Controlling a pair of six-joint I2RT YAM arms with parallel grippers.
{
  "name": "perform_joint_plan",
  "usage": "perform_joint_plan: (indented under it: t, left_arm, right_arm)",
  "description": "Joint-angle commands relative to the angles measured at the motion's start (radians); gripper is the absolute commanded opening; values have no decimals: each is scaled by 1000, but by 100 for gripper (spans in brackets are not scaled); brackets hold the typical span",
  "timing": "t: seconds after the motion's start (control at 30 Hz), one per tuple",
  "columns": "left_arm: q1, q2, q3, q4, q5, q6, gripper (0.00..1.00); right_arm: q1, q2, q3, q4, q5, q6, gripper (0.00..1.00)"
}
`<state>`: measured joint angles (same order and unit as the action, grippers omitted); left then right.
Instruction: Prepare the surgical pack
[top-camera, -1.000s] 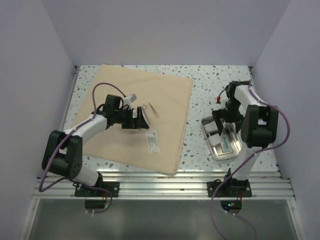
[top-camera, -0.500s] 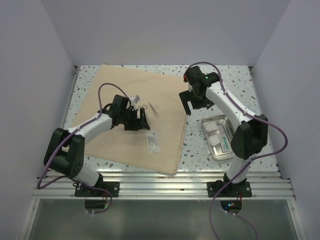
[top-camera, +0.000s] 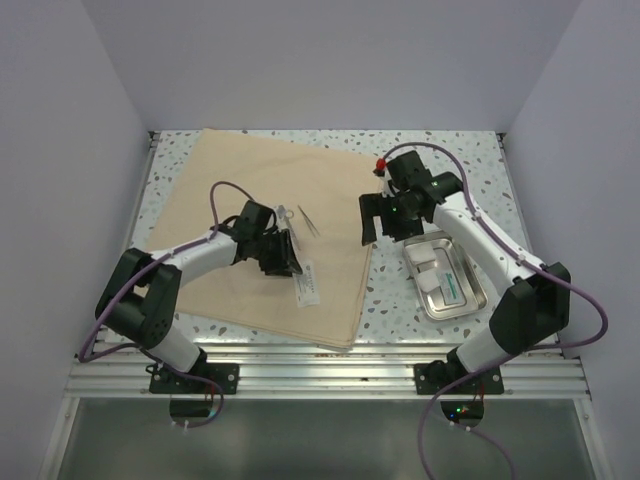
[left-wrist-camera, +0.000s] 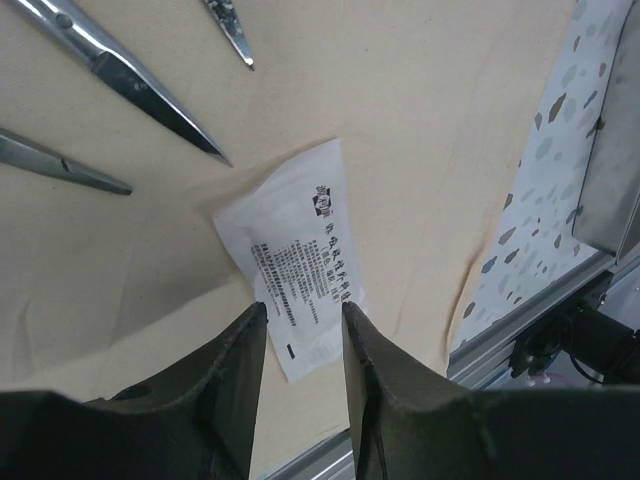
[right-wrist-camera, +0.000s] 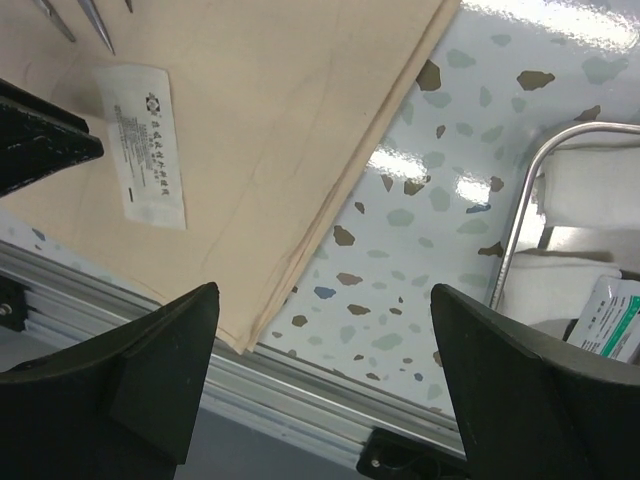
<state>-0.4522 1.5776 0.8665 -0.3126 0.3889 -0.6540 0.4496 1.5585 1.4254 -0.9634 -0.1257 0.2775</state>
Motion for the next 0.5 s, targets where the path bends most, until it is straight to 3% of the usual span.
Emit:
perform_joint_plan:
  t: [0.0, 0.47]
  left_arm:
    - [-8, -13, -11, 6, -42, -64, 39]
    - [-13, 75, -7, 26, -45, -87, 39]
  right_arm:
    - [-3, -61, -40, 60, -32, -14, 90]
    - [-6, -83, -66, 72, -68, -55, 91]
